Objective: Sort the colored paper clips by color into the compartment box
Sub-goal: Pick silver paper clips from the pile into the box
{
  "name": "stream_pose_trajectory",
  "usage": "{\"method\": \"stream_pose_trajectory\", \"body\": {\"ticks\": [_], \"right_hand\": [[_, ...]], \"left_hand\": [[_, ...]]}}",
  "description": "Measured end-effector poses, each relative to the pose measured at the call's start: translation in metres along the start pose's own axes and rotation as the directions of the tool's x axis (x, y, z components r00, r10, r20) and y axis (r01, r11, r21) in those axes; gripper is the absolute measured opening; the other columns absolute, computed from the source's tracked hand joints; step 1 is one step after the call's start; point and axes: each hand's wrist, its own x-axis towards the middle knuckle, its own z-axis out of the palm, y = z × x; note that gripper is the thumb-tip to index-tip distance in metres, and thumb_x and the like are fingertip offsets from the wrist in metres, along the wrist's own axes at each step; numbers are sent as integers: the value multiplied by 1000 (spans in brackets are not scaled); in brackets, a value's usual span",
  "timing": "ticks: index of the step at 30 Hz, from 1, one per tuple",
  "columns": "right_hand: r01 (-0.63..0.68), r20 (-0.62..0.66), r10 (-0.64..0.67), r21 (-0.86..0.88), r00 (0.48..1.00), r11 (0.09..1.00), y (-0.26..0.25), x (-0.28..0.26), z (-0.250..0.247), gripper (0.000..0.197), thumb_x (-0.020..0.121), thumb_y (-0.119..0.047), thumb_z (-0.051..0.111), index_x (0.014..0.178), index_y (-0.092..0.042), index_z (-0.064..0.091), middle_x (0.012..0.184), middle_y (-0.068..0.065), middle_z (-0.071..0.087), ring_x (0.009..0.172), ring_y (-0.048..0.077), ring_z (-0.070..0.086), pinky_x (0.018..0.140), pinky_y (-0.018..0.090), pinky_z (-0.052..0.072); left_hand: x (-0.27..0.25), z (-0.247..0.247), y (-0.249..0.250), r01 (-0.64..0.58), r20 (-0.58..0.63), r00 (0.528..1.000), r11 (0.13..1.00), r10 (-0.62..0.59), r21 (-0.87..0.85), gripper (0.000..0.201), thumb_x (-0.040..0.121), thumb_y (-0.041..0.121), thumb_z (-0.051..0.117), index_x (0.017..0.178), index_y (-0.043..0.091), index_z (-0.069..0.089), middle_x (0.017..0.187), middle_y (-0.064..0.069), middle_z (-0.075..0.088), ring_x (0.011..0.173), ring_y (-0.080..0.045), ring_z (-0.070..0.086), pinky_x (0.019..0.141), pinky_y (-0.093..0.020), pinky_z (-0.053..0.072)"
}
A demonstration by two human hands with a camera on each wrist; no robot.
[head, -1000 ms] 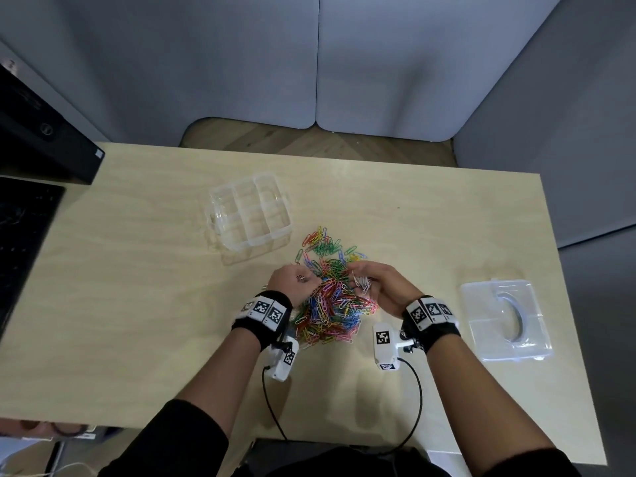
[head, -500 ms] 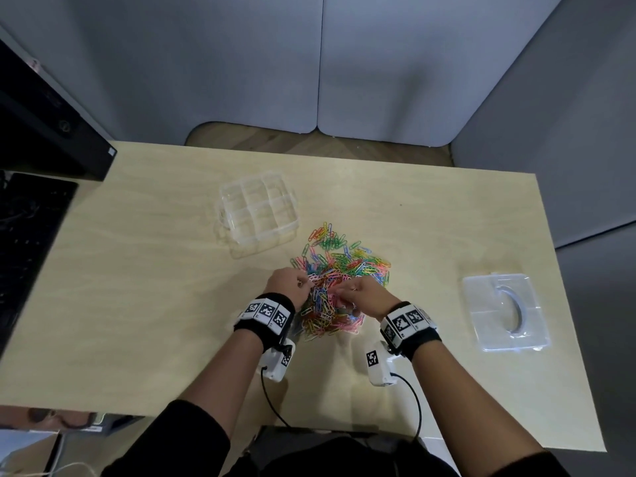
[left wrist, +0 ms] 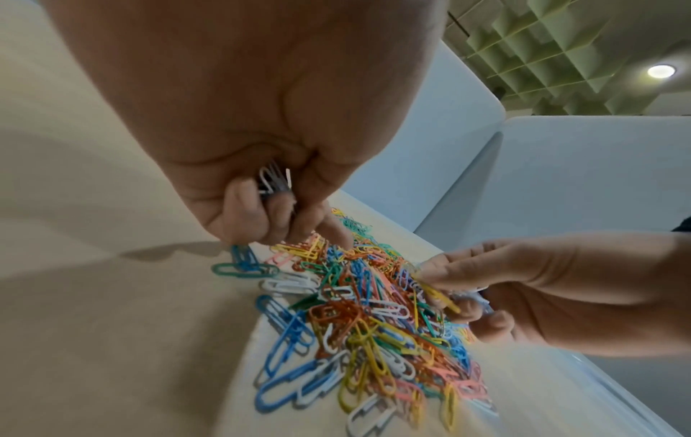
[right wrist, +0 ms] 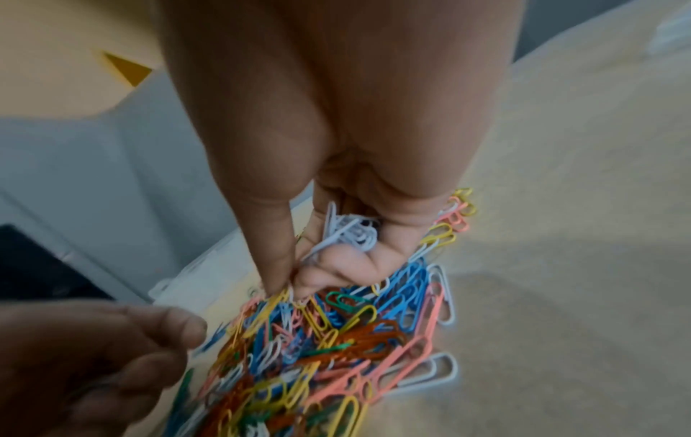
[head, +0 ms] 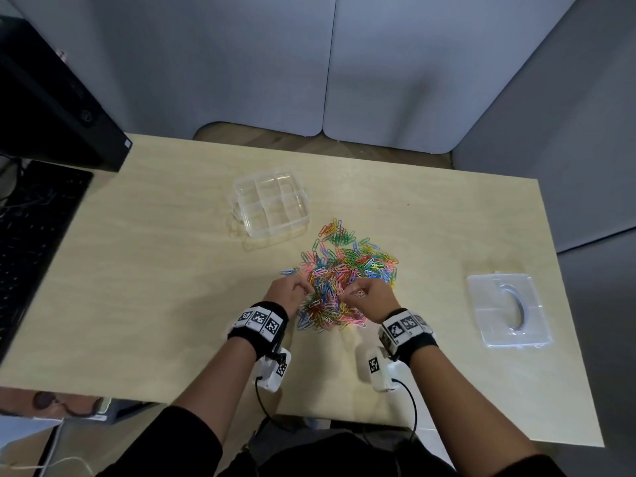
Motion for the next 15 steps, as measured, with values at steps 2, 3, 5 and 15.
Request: {"method": "stream_pose_trajectory", "body": {"ticks": [2,3,5,15], "right_hand": [[-21,28,19,85,999,996,5,0,-4,16,80,-27,81,78,-14,73,75,-4,72,65,7,67,59,13,46],[-32,34,28,120,999,992,7,0,-4,17,80,-28,81,79,-13,74,74,-2,73,64,9,68,62,19,49],[-53,21,50,142,999,988,9,1,-2,17,81,-30,79,80,-14,73,71,-2,72,63,10,68,64,26,51],[-176,76,159,507,984,844,7,-10,8,10,91,-4,64,94,-7,73,89,17,68,59,18,55,56,27,46]], "left_hand": [[-2,2,1,-2,-12,1000,1000,3,5,30,94,10,47,80,15,73,99,-1,71,94,-15,62,85,-26,47],[-3,4,0,4,-15,1000,1000,-3,21,26,93,15,51,80,16,74,96,-1,72,92,-16,63,84,-27,48],[-5,8,-2,22,-16,1000,997,-21,79,13,86,27,63,81,22,73,88,3,71,86,-17,65,81,-27,52],[-11,12,-16,-50,-60,996,988,59,144,11,86,27,70,76,23,70,88,2,72,85,-16,66,75,-19,45]]}}
